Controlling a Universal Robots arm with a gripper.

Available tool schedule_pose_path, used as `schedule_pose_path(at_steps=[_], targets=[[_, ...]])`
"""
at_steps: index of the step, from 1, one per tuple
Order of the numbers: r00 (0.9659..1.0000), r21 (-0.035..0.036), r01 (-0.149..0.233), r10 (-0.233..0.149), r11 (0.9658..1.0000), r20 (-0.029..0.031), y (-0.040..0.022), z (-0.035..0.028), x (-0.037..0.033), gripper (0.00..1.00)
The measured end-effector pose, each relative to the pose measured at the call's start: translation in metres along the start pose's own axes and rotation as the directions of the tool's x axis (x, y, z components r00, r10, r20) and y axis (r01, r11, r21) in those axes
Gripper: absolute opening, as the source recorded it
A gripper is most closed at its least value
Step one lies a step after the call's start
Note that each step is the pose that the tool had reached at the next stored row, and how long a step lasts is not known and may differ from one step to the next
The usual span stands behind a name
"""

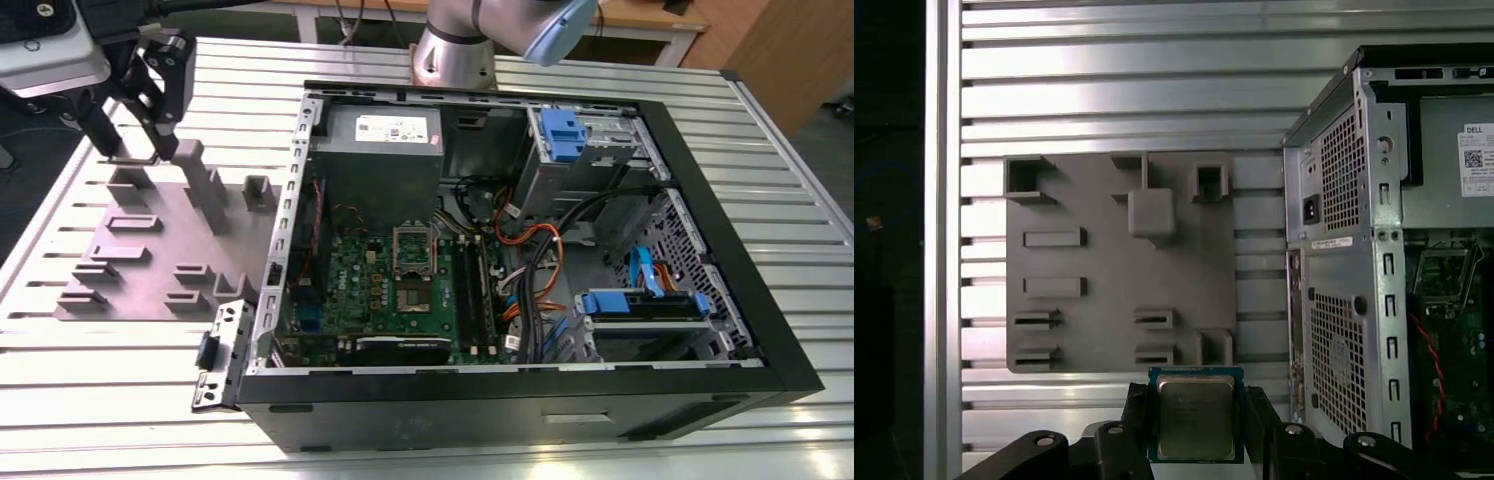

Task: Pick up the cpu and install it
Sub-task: 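Pick up the cpu and move it towards the insertion slot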

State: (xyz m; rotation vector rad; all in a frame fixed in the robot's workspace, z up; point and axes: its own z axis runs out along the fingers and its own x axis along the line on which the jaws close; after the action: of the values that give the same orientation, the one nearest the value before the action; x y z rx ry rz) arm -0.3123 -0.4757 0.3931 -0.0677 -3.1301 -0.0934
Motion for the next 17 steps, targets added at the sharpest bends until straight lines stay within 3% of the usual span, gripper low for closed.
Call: schedule_pose_path(at_steps=[17], targets=[[1.0, 0.0, 0.0, 0.0, 1.0, 0.0, -0.0006, 0.0001, -0.016, 0.47]])
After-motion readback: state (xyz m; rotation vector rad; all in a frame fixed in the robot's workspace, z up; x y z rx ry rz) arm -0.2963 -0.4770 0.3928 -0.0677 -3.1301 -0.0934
